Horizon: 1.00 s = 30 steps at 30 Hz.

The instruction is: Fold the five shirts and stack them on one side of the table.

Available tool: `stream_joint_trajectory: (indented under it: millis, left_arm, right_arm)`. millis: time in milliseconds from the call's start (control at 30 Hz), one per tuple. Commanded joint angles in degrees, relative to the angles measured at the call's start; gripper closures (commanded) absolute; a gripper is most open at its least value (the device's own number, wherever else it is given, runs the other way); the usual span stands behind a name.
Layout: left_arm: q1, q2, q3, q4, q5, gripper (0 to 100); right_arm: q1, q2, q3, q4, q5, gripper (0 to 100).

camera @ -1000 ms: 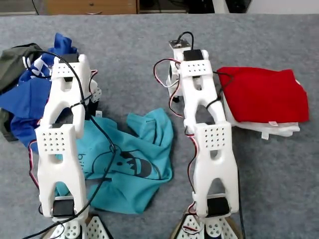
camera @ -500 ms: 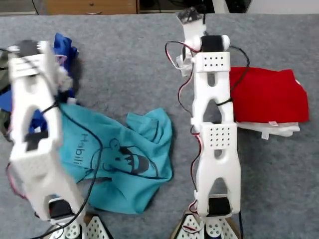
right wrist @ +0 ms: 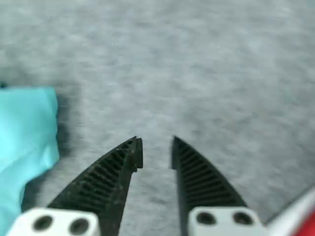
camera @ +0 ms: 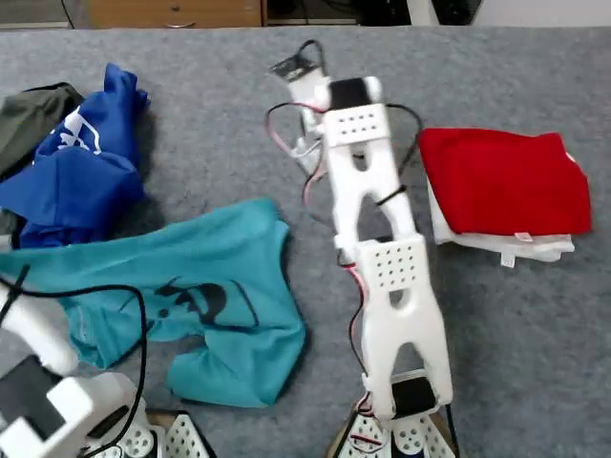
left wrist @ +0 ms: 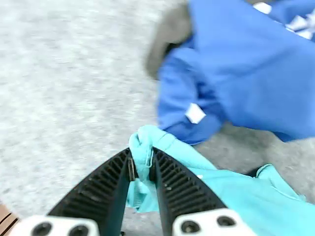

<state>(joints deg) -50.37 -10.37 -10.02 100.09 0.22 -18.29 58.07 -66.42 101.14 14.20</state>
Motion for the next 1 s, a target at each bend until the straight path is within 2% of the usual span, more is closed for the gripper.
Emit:
stream_joint_trajectory:
  millis: [0, 100, 200, 367, 533, 767, 967]
  left_arm:
    - [-3.6, -2.95, 2.55, 0.7, -2.99, 98]
    - [-3.69, -1.98, 7.82, 0.7, -5.01, 98]
    - [-3.87, 0.04, 12.57, 0.62, -7.03, 98]
    - [-3.69, 4.18, 16.44, -0.44, -9.23, 98]
    - [-3.69, 7.34, 18.55, -5.54, -9.32, 98]
    - [-3.78, 8.92, 19.16, -6.33, -9.41, 98]
    - [-3.6, 8.92, 19.16, -6.33, -9.41, 98]
  right_arm:
    - [-5.49, -0.75, 1.63, 1.23, -0.88, 78.3]
    - [-9.98, -0.92, 5.23, 1.23, 0.18, 71.7]
    - [-11.56, -3.38, 10.95, 1.32, 0.09, 71.4]
    - [-12.79, -16.31, 27.3, 0.79, -1.58, 71.4]
    - [-16.92, -23.08, 41.8, -9.32, -3.43, 71.5]
    - [-19.3, -29.67, 42.59, -14.07, -7.03, 85.8]
    - [-19.21, -18.86, 43.21, -18.55, -6.86, 85.7]
